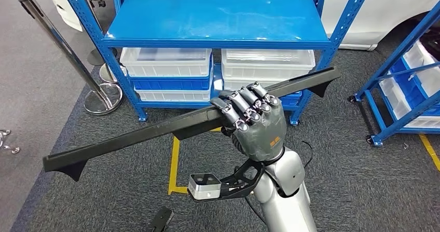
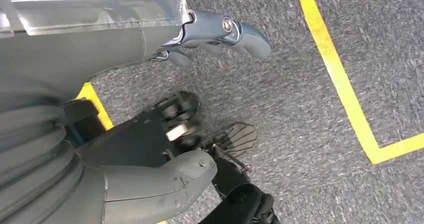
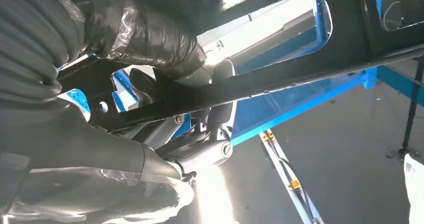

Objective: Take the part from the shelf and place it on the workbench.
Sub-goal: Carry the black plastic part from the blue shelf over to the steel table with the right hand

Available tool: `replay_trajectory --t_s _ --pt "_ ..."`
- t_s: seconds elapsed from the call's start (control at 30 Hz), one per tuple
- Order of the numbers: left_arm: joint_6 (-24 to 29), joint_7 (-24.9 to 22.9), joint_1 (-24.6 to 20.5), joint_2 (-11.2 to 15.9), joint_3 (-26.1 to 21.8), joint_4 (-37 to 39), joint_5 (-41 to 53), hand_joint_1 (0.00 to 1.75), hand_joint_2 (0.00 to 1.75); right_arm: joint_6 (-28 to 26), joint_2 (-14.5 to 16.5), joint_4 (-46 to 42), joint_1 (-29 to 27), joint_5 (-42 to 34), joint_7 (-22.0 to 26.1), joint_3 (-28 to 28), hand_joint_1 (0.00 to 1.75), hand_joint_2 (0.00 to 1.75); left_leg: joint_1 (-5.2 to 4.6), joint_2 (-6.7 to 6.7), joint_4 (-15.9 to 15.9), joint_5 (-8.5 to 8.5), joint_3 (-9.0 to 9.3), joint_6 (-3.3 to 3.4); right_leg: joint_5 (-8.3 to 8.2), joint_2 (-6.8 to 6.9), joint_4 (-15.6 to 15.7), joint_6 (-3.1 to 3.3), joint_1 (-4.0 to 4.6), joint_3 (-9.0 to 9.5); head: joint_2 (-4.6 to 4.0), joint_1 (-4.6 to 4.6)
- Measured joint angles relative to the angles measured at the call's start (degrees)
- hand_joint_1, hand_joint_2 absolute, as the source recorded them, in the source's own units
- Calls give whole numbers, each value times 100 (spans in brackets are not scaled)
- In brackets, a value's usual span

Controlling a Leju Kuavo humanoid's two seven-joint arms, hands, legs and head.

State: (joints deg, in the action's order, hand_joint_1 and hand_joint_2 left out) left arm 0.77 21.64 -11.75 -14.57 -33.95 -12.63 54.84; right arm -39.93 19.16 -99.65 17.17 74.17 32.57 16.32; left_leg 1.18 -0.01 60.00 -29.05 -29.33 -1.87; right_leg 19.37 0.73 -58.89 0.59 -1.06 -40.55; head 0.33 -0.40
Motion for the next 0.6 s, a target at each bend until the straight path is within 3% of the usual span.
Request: replay_trajectory --t_s 0.07,0.13,0.17,0.2,0.27,0.3,0.33,0.37,0.43,0.5,0.53,0.6 --pt "0 1 0 2 0 0 8 0 175 0 2 -1 5 -1 -12 26 175 175 -44 -27 -270 -73 135 92 -102 4 18 -84 -1 -13 0 4" --pt "0 -2 5 4 -1 1 14 0 175 0 -3 2 9 -2 -15 47 175 175 -40 -15 -276 28 69 200 -131 -12 28 -155 -13 -35 0 5" --pt "0 -2 4 4 0 1 15 0 175 0 -5 4 10 -1 -18 49 175 175 -35 0 -286 100 17 264 5 -25 -60 -178 -18 -83 0 7" --pt "0 -3 0 4 1 1 15 0 175 0 -8 5 9 -1 -21 49 175 175 -32 17 -296 180 -48 321 256 -40 -260 -195 -21 -157 0 8" --pt "0 -2 -4 3 1 0 15 0 175 0 -10 5 9 -1 -25 49 175 175 -56 34 -288 323 -208 384 887 -56 -965 -213 -24 -331 0 9" --pt "0 -2 -1 3 1 0 15 0 175 0 -10 5 9 -1 -25 49 175 175 -72 37 -278 389 -294 388 1072 -60 -1332 -220 -22 -388 0 8" --pt "0 -2 1 3 1 0 15 0 175 0 -10 6 8 -1 -25 49 175 175 -88 40 -263 450 -387 387 1113 -60 -1577 -221 -23 -380 0 8" --pt "0 -2 3 3 1 0 15 0 175 0 -10 7 8 -1 -25 49 175 175 -102 42 -243 507 -481 381 1047 -60 -1642 -213 -21 -285 0 8" --pt "0 -2 2 3 1 0 15 0 175 0 -10 7 10 -1 -25 50 175 175 -118 41 -185 607 -659 358 846 -61 -1167 -162 -12 216 0 7" --pt "0 -1 4 2 1 0 14 0 175 0 -8 5 14 0 -25 58 175 175 -126 36 -140 688 -769 305 901 -61 -432 -92 32 769 0 5" --pt "0 -1 5 1 1 0 14 0 175 0 -7 4 16 0 -26 63 175 175 -122 36 -131 727 -787 271 959 -62 -206 -63 58 914 0 6" --pt "0 -1 8 1 1 1 13 0 175 0 -6 3 17 1 -26 67 175 175 -110 38 -154 816 -800 192 927 -63 -92 0 87 927 0 6"
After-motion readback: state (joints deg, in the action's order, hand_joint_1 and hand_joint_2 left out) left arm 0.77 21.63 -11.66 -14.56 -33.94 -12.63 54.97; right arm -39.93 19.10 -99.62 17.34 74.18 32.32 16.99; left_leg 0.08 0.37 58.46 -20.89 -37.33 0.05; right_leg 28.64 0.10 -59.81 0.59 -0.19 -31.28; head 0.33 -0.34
